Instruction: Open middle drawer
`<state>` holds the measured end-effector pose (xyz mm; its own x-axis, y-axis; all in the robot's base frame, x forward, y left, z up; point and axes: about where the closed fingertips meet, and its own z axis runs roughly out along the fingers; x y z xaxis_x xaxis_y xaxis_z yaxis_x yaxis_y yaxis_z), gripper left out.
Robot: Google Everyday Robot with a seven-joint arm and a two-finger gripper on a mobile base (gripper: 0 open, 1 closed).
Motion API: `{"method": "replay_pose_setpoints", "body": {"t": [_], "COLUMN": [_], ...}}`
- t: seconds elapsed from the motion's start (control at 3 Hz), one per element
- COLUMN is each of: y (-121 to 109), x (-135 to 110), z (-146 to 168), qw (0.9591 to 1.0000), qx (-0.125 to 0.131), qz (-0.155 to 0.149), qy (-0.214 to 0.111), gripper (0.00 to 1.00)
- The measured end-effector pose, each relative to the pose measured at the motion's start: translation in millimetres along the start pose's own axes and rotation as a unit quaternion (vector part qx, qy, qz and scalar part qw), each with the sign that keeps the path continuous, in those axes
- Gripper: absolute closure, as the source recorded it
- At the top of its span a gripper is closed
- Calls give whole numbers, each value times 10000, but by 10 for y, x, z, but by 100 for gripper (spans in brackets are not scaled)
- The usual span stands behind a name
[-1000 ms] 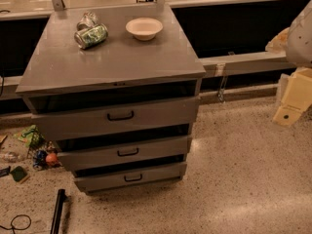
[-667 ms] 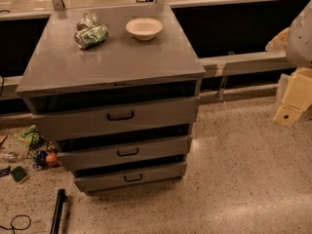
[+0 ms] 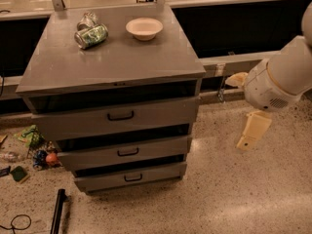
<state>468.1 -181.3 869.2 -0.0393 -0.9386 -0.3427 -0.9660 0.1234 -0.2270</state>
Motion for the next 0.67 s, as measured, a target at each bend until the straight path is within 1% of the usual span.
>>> {"method": "replay_pose_setpoints", "body": {"t": [0.33,0.67], "y": [-76,-75], "x": [-68,-68], "z": [855,855], "qw": [9985,9985], "qx": [-391,-391], "qz": [-250,-250], "qy": [-279,-279], "gripper": [0,0]}}
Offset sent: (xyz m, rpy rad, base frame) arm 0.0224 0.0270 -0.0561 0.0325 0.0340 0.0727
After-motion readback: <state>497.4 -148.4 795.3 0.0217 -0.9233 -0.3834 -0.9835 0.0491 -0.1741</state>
